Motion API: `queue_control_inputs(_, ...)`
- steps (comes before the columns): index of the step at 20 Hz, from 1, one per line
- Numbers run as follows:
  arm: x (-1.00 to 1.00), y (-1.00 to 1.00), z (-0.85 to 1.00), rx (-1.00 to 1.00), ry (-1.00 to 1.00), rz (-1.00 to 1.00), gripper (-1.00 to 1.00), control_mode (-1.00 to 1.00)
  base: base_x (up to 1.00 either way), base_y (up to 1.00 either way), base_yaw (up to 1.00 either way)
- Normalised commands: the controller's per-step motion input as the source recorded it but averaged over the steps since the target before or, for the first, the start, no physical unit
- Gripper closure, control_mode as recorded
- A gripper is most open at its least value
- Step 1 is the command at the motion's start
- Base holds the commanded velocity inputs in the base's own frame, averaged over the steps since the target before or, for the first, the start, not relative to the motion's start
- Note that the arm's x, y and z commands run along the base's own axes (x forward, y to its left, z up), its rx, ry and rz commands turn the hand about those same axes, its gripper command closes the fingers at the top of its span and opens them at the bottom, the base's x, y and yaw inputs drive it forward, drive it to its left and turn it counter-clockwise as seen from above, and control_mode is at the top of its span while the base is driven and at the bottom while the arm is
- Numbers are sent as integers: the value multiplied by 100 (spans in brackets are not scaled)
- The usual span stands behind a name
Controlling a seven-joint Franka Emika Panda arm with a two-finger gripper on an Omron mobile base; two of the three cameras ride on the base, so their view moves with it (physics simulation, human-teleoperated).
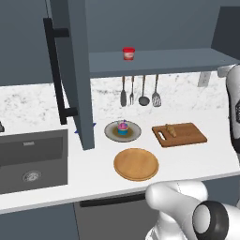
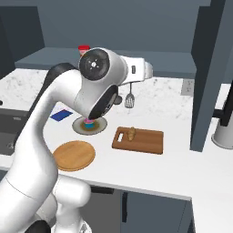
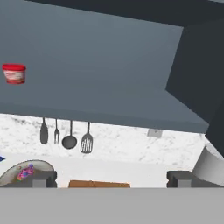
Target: From the different types of pastries on the counter, select a croissant and place it on the cutting board. Then retrieve a jar of jam from the cabinet and place it alongside the croissant on the cutting board.
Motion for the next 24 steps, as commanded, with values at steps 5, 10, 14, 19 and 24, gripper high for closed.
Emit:
queue_control_inputs(5, -46, 30, 69, -4, -11, 12, -100, -100, 0, 0, 0)
queue_control_inputs(10, -32, 85, 1, -10, -26, 15, -100, -100, 0, 0, 0)
queue_control_inputs(14, -15, 94, -7, -20, -37, -4, -100, -100, 0, 0, 0)
queue_control_inputs(19, 30, 58, 14, -2, 30, -6, -100, -100, 0, 0, 0)
queue_control_inputs(24, 33, 29, 0, 3, 44, 1, -100, -100, 0, 0, 0)
